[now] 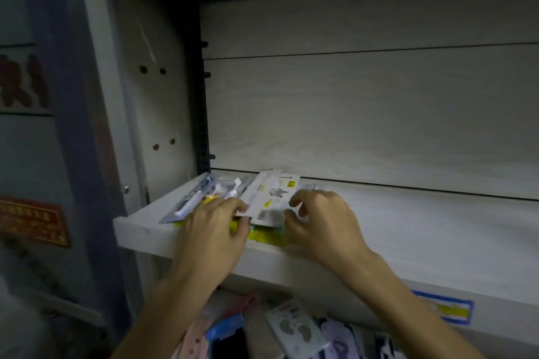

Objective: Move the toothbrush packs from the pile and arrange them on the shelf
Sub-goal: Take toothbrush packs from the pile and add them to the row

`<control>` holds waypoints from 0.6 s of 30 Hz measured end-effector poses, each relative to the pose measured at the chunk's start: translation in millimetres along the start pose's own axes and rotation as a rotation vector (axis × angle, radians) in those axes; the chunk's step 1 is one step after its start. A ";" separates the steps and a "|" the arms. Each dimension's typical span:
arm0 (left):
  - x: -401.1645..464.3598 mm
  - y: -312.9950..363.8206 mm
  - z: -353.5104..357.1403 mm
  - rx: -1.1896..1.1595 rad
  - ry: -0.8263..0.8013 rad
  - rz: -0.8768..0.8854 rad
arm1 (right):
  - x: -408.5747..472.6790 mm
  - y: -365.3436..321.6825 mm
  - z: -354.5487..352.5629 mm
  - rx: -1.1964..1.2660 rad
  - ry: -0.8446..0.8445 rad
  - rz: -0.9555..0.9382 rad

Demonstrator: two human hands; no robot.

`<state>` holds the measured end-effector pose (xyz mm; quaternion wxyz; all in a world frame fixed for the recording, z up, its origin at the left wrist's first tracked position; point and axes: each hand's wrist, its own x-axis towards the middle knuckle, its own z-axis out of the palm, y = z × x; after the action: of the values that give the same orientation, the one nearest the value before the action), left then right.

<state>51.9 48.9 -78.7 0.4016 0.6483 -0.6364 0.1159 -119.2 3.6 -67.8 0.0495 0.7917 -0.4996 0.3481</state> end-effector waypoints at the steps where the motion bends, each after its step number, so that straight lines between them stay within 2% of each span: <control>1: 8.0 -10.7 -0.7 -0.011 -0.007 0.023 | 6.0 -7.8 6.0 -0.008 0.003 0.019; 5: 33.1 -44.7 4.0 -0.063 -0.050 0.085 | 20.0 -27.3 24.4 -0.039 0.007 0.078; 10: 51.5 -75.5 11.3 -0.112 -0.049 0.126 | 30.3 -48.3 37.9 -0.133 -0.035 0.019; 15: 64.7 -99.0 15.4 -0.130 -0.048 0.124 | 42.2 -66.0 45.7 -0.318 -0.240 0.015; 18: 69.9 -109.7 18.0 -0.134 -0.075 0.099 | 45.9 -66.3 46.5 -0.363 -0.273 0.028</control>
<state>157.6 -28.8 -85.1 0.4139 0.5914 -0.6886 0.0685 -29.3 -18.0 -57.4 0.1184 0.8026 -0.5670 0.1426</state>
